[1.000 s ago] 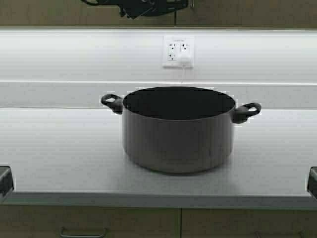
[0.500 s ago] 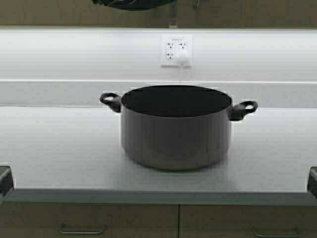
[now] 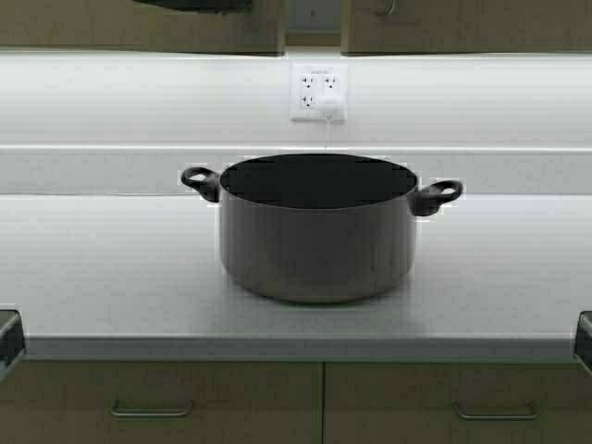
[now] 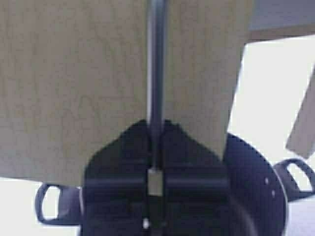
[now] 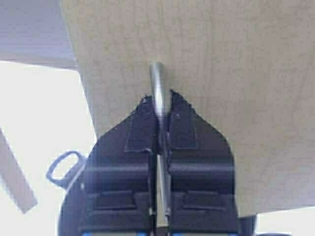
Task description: Open the cabinet, put the pot inside, then close it
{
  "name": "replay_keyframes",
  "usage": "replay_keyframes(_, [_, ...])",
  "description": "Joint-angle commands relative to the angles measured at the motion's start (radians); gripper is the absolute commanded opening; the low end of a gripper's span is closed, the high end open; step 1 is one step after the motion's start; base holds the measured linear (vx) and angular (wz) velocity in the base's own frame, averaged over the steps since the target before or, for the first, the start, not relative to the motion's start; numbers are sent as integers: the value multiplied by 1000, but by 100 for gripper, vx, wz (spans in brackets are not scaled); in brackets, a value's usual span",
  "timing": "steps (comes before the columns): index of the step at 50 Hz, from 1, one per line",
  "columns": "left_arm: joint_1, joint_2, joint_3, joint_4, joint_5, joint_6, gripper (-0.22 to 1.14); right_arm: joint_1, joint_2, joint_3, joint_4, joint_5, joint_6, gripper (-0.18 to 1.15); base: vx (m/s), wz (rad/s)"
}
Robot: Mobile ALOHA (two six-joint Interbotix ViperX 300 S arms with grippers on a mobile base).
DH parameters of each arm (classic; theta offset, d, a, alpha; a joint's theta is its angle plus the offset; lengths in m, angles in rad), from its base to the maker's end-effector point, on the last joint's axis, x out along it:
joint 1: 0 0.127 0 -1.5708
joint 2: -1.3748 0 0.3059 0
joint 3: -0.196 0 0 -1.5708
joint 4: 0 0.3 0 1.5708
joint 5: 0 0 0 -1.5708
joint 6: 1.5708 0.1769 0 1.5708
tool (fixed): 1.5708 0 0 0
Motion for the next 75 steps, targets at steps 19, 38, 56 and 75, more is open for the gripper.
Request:
replay_keyframes(19, [183, -225, 91, 58, 253, 0, 3, -150, -115, 91, -58, 232, 15, 6, -10, -2])
replay_keyframes(38, [253, -367, 121, 83, 417, -2, 3, -333, -244, 137, -229, 469, 72, 6, -3, 3])
replay_keyframes(56, [259, -394, 114, 83, 502, -26, 47, -411, -262, 112, -230, 707, 78, 92, -1, 1])
replay_keyframes(75, [281, -508, 172, 83, 689, -14, 99, -476, -397, 127, -290, 1002, 77, 102, 0, 0])
